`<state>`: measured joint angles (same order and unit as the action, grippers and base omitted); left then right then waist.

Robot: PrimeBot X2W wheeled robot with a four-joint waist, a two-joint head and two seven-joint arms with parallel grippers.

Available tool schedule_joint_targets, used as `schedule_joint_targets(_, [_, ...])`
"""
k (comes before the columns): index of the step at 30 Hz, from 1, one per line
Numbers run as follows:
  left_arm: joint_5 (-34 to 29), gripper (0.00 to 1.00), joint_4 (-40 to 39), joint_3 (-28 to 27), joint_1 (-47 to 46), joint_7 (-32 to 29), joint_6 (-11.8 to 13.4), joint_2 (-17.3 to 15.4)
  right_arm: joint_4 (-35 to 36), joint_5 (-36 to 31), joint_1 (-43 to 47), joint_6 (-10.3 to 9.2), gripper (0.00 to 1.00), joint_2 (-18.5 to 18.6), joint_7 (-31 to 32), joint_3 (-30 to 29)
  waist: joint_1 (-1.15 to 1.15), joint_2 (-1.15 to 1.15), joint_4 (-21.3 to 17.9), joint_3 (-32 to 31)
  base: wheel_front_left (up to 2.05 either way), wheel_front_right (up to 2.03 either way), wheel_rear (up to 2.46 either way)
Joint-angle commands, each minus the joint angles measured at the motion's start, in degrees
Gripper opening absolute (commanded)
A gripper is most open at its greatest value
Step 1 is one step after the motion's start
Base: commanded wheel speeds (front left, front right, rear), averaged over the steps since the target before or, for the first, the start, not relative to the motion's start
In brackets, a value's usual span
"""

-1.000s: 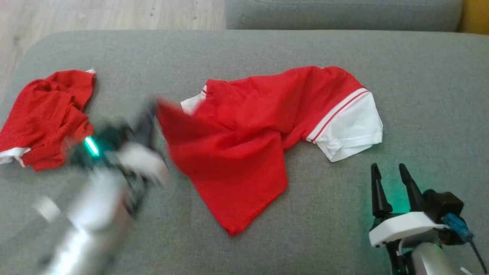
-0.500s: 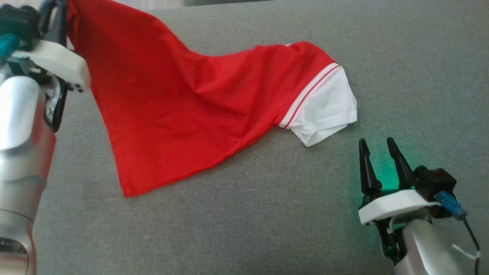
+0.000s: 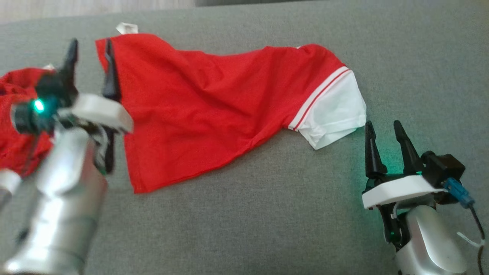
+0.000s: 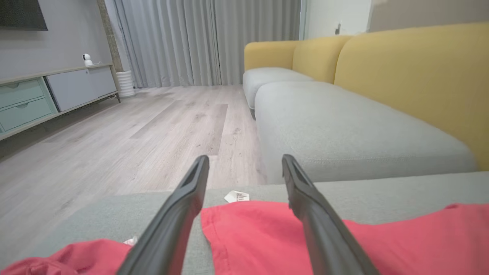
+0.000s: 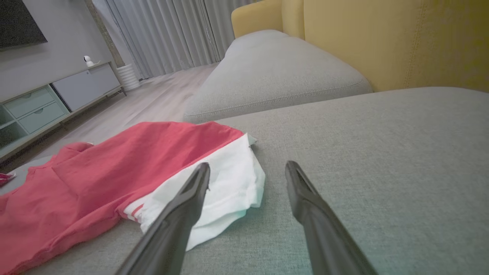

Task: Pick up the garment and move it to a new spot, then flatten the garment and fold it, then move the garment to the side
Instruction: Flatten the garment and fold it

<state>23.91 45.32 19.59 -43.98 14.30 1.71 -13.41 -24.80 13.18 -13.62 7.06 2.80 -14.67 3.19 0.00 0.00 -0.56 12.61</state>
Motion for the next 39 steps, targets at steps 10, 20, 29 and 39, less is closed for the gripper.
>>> schedule_joint_targets(10, [-5.4,1.0,-22.3,-8.6,25.9,0.7,1.7,4.6,0.8,0.3,3.7,0.43,1.0,0.1,-0.3,0.2,0.0,0.0,1.0,-7.5,0.0,0.0,0.0])
schedule_joint_targets(20, [-9.2,1.0,-28.0,-12.3,40.4,0.7,-0.1,8.6,1.0,0.6,7.1,0.43,1.0,0.1,-0.3,0.6,0.0,0.0,1.2,-10.7,0.0,0.0,0.0])
schedule_joint_targets(29, [-11.8,1.0,-27.7,-14.2,43.2,0.7,-1.8,10.0,1.8,-1.4,7.6,0.43,1.0,0.1,-0.3,0.9,0.0,0.0,0.9,-11.3,0.0,0.0,0.0])
schedule_joint_targets(39, [-13.7,1.0,-25.0,-14.3,41.8,0.7,-2.8,10.4,2.6,-5.4,7.5,0.43,1.0,0.1,-0.3,0.9,0.0,0.0,0.8,-11.1,0.0,0.0,0.0])
